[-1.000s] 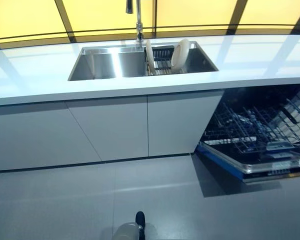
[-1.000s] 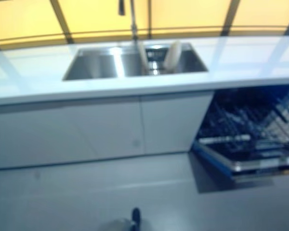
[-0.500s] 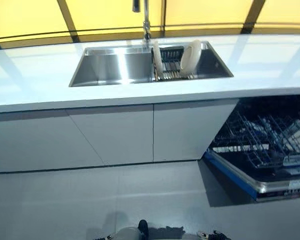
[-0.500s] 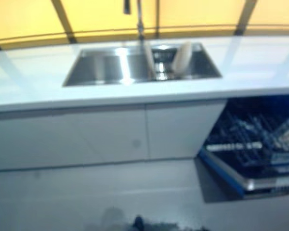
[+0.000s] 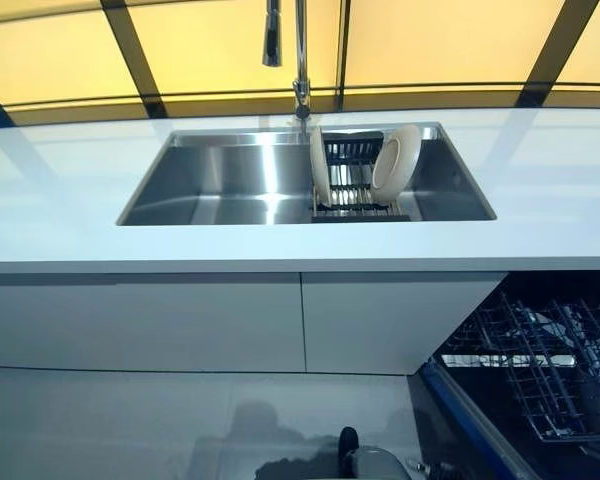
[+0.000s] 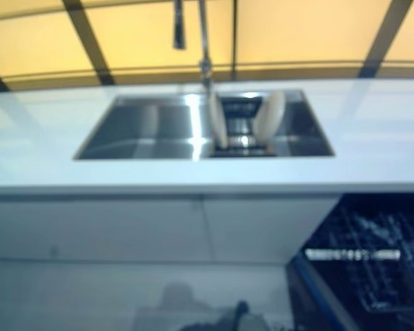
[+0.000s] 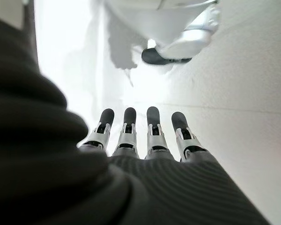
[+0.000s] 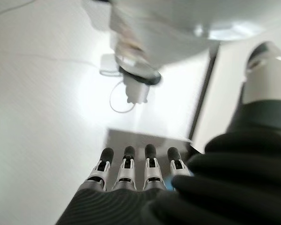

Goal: Take plates into dishwasher

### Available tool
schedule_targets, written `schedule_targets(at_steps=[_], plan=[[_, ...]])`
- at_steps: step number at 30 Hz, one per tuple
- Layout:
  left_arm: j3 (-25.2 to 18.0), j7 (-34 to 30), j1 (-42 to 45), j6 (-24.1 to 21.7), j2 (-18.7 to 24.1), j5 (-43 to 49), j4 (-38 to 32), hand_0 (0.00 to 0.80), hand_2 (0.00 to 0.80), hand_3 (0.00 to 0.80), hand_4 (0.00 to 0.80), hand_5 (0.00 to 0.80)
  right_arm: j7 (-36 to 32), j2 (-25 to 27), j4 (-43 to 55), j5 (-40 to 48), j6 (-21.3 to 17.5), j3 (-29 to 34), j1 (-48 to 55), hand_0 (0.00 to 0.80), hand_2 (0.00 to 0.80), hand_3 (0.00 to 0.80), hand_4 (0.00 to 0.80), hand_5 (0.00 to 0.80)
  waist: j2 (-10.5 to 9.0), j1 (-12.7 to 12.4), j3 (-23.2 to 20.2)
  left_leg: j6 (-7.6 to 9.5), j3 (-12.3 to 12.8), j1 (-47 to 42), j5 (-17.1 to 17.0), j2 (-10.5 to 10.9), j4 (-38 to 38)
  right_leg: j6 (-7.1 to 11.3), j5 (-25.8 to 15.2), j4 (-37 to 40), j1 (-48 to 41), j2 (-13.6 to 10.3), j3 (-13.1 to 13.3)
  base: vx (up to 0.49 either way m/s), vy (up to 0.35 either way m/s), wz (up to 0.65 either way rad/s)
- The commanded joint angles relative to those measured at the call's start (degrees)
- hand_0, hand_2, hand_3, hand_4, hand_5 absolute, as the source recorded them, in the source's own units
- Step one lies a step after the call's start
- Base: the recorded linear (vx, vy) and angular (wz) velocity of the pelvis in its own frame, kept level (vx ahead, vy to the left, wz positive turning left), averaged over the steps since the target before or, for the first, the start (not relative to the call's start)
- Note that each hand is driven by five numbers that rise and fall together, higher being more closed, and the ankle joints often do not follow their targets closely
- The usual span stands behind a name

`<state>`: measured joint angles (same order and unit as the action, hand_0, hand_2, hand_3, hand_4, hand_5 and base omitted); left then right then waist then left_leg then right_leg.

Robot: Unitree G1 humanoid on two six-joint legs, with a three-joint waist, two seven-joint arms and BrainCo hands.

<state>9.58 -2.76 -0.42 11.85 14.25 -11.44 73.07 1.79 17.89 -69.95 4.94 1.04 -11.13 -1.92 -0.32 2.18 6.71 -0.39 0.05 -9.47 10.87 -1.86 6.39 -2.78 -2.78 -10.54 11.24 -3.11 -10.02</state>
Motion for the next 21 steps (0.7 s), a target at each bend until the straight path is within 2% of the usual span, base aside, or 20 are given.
schedule_targets(at_steps=[1,3,5,6,7,9,11,12,14,18,20,21], plan=[[-0.8,-0.1,-0.5,0.8,2.4,2.8,-0.4,0.0,0.0,0.0,0.0,0.0,-5.8,0.4,2.3,-3.6,-4.5,-2.6,-1.2,0.0,0.0,0.0,0.0,0.0,-2.13,-0.5,0.9,2.51,0.8,1.0,0.3,3.5,-1.0,10.55,-4.2,4.8,-0.6,-5.6,-0.5,0.08,-0.043,0.04],[-0.8,-0.4,0.8,1.6,3.3,4.9,-2.1,0.0,0.0,0.0,0.0,0.0,-12.8,1.9,10.8,-4.1,-4.5,-5.2,-2.1,0.0,0.0,0.0,0.0,0.0,-2.16,-1.0,1.1,2.21,0.3,1.1,0.0,3.2,-1.2,10.93,-3.9,4.2,-0.2,-6.2,-1.3,0.083,-0.06,0.09],[-1.5,-1.7,1.3,5.0,6.0,7.5,-5.5,0.0,0.0,0.0,0.0,0.0,-24.8,6.8,14.2,-2.7,-9.4,-5.0,-4.2,0.0,0.0,0.0,0.0,0.0,-2.79,-1.9,1.0,2.15,0.2,0.9,0.2,2.9,-1.3,11.52,-4.2,3.8,0.2,-6.7,-1.8,0.105,-0.107,0.11],[-1.6,-2.0,1.6,5.8,6.9,8.3,-6.6,0.0,0.0,0.0,0.0,0.0,-30.3,9.1,17.9,-0.4,-9.0,-5.2,-4.6,0.0,0.0,0.0,0.0,0.0,-3.11,-2.3,1.0,2.14,0.3,0.8,0.3,2.8,-1.3,11.72,-4.4,3.7,0.1,-7.0,-2.4,0.082,-0.113,0.08],[-1.6,-2.3,2.0,6.1,7.8,8.7,-7.4,0.0,0.0,0.0,0.0,0.0,-34.5,11.0,23.1,1.7,-7.0,-5.3,-4.5,0.0,0.0,0.0,0.0,0.0,-3.37,-2.5,1.1,2.13,0.3,0.7,0.2,2.7,-1.4,11.88,-4.4,3.6,-0.1,-7.2,-2.8,0.067,-0.119,0.05],[-2.4,-3.2,3.8,5.6,10.6,9.7,-9.2,0.0,0.0,0.0,0.0,0.0,-45.1,18.8,42.7,14.2,1.7,-4.9,-2.7,0.0,0.0,0.0,0.0,0.0,-4.43,-2.5,1.3,2.08,0.8,0.5,0.1,2.4,-1.5,12.45,-4.7,3.3,-0.2,-7.8,-3.6,0.065,-0.105,0.06],[-2.8,-3.4,4.7,5.1,11.4,9.7,-9.4,0.0,0.0,0.0,0.0,0.0,-48.6,22.0,53.1,20.4,8.3,-2.2,-2.0,0.0,0.0,0.0,0.0,0.0,-4.67,-2.0,1.3,1.93,1.2,0.1,0.1,2.3,-1.8,12.57,-5.0,2.9,0.0,-8.1,-3.8,0.059,-0.017,0.12],[-3.2,-3.2,5.6,3.9,11.4,9.8,-8.6,0.0,0.0,0.0,0.0,0.0,-52.9,23.8,60.9,25.5,12.2,1.1,-1.6,0.0,0.0,0.0,0.0,0.0,-4.76,-1.5,1.1,1.87,1.6,-0.4,0.0,2.4,-2.2,12.78,-5.4,2.6,0.2,-8.2,-3.5,0.079,0.026,0.11],[-3.8,-3.4,6.0,2.5,11.4,10.1,-6.9,0.0,0.0,0.0,0.0,0.0,-55.4,25.0,67.6,30.9,14.4,4.6,-1.9,0.0,0.0,0.0,0.0,0.0,-4.83,-0.8,0.7,1.78,2.1,-0.9,-0.1,2.6,-2.8,13.29,-6.0,2.4,0.5,-8.4,-3.2,0.09,0.039,0.05],[-4.5,-3.0,6.2,1.5,10.1,11.5,-5.3,0.0,0.0,0.0,0.0,0.0,-54.7,24.0,71.1,44.5,19.0,11.9,-9.1,0.0,0.0,0.0,0.0,0.0,-4.62,-0.7,-0.2,1.64,3.1,-2.0,0.1,2.6,-3.6,13.75,-6.8,2.2,0.4,-8.7,-2.8,0.091,0.031,-0.02],[-4.8,-3.0,6.1,1.5,9.8,12.1,-5.2,0.0,0.0,0.0,0.0,0.0,-52.6,23.2,70.0,47.5,18.1,13.8,-12.1,0.0,0.0,0.0,0.0,0.0,-4.52,-0.8,-0.6,1.59,3.4,-2.2,0.3,2.5,-3.7,13.86,-6.9,2.3,0.2,-8.8,-2.9,0.085,0.006,-0.05],[-4.9,-2.9,6.0,1.5,9.6,12.5,-5.1,0.0,0.0,0.0,0.0,0.0,-50.2,23.2,68.9,51.0,16.4,15.6,-15.3,0.0,0.0,0.0,0.0,0.0,-4.3,-1.0,-0.9,1.53,3.6,-2.5,0.4,2.3,-3.9,13.78,-6.5,2.5,-0.2,-8.7,-3.0,0.085,0.008,-0.11]])
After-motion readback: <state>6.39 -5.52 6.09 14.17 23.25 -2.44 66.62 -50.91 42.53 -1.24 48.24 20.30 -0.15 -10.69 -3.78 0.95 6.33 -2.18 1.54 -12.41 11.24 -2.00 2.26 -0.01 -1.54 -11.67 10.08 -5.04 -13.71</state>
